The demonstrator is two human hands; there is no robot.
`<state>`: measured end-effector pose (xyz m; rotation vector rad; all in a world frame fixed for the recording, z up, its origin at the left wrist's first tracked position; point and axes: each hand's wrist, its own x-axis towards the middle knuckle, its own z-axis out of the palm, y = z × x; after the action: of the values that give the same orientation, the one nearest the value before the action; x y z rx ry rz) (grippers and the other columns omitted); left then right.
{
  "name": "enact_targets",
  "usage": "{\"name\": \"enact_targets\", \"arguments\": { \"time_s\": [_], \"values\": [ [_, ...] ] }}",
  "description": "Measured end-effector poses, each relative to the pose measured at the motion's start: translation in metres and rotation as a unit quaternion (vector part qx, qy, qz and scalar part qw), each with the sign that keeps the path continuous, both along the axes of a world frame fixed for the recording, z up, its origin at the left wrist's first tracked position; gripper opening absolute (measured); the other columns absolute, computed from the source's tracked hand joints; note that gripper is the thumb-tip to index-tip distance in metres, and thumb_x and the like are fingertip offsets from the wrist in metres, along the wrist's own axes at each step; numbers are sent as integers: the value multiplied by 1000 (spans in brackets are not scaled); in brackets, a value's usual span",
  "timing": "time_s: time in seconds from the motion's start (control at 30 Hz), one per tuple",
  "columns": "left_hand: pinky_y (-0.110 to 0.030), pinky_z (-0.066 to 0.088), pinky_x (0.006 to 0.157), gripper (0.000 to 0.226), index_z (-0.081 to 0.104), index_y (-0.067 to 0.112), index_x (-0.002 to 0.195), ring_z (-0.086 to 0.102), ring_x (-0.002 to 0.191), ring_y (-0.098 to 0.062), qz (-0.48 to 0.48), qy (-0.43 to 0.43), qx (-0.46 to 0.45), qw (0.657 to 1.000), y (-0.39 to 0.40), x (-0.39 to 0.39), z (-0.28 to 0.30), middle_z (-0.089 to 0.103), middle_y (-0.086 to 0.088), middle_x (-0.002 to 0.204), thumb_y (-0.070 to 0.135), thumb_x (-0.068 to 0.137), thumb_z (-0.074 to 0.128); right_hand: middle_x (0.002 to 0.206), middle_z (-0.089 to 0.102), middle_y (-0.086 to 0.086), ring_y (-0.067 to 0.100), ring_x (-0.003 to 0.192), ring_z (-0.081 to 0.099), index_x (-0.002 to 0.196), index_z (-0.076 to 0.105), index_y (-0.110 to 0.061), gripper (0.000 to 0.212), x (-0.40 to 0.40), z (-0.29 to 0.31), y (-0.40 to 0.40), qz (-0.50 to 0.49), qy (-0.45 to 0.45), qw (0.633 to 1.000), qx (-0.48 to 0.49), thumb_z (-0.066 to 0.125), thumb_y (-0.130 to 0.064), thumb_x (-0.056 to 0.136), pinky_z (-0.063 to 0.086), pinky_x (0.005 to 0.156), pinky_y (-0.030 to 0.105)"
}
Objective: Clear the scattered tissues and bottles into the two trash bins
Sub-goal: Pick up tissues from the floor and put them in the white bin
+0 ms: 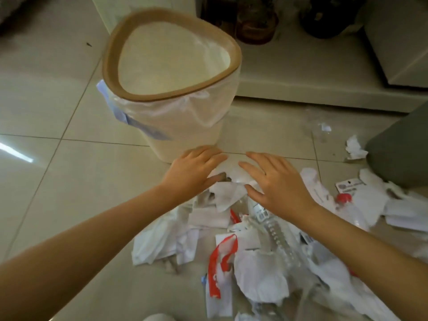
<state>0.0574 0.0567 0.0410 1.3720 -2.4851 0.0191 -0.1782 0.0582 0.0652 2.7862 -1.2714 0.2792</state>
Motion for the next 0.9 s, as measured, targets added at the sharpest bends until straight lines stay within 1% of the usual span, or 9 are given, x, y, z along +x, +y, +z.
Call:
{"name": "enact_targets", "arguments": {
  "time_s": [0.1, 0.13, 0.23, 0.33, 0.47, 0.6, 0.73, 0.83, 0.9],
  "values": [
    [-43, 36, 106, 80, 27, 33, 147, 35, 136, -28, 73, -71, 243, 965, 9, -5, -28, 31, -2, 152, 67, 79, 53, 129, 58, 16, 34, 108, 59, 121, 61, -12, 45, -7, -22, 11, 8, 28, 999, 26, 62, -29, 80, 49, 88, 46],
    [-45, 32, 109, 88, 18, 36, 148, 28, 139, -29, 79, -102, 279, 952, 9, -7, -37, 21, -2, 156, 72, 76, 53, 128, 58, 17, 34, 107, 59, 120, 62, -11, 45, -8, -28, 14, 9, 34, 999, 33, 64, -27, 78, 49, 87, 46],
    [-51, 33, 105, 94, 8, 42, 147, 26, 139, -32, 89, -129, 312, 937, 7, -17, -54, 11, -4, 158, 79, 72, 50, 126, 59, 17, 35, 106, 60, 117, 63, -10, 42, -12, -39, 20, 6, 49, 998, 50, 67, -25, 78, 50, 87, 47],
    [-49, 38, 99, 86, 13, 43, 146, 32, 134, -33, 115, -95, 353, 924, 2, -27, -62, 17, -3, 156, 76, 75, 50, 127, 58, 16, 33, 108, 59, 115, 64, -12, 43, -17, -46, 27, -4, 65, 995, 71, 72, -29, 76, 50, 89, 47],
    [-41, 45, 88, 69, 28, 37, 143, 44, 122, -30, 131, -71, 327, 933, 0, -38, -66, 37, -4, 145, 55, 84, 59, 129, 57, 13, 31, 110, 58, 116, 63, -15, 43, -26, -53, 31, -24, 73, 993, 87, 69, -34, 78, 47, 91, 47],
    [-37, 45, 83, 63, 36, 30, 139, 53, 110, -28, 130, -48, 328, 934, 8, -42, -73, 45, -7, 133, 26, 85, 66, 129, 57, 11, 30, 111, 57, 116, 62, -16, 40, -33, -55, 37, -33, 80, 992, 91, 46, -38, 86, 46, 90, 47],
    [-29, 38, 71, 41, 49, 26, 128, 61, 89, -24, 134, 20, 267, 954, 9, -43, -68, 62, -2, 104, 17, 88, 57, 130, 56, 12, 31, 110, 57, 116, 60, -16, 40, -46, -53, 39, -40, 84, 992, 81, 61, -34, 81, 46, 91, 48],
    [-33, 45, 76, 31, 56, 26, 122, 64, 86, -23, 102, 34, 197, 975, 1, -46, -53, 67, 2, 100, 24, 91, 58, 130, 56, 12, 31, 107, 58, 118, 60, -15, 42, -71, -50, 35, -87, 70, 991, 78, 61, -34, 80, 46, 89, 45],
    [-38, 50, 74, 32, 60, 24, 118, 65, 82, -26, 56, 46, 144, 987, -8, -54, -37, 69, 0, 96, 20, 86, 65, 130, 56, 12, 32, 107, 59, 121, 59, -16, 45, -92, -50, 30, -128, 69, 985, 90, 69, -29, 79, 46, 86, 45]
  ]
}}
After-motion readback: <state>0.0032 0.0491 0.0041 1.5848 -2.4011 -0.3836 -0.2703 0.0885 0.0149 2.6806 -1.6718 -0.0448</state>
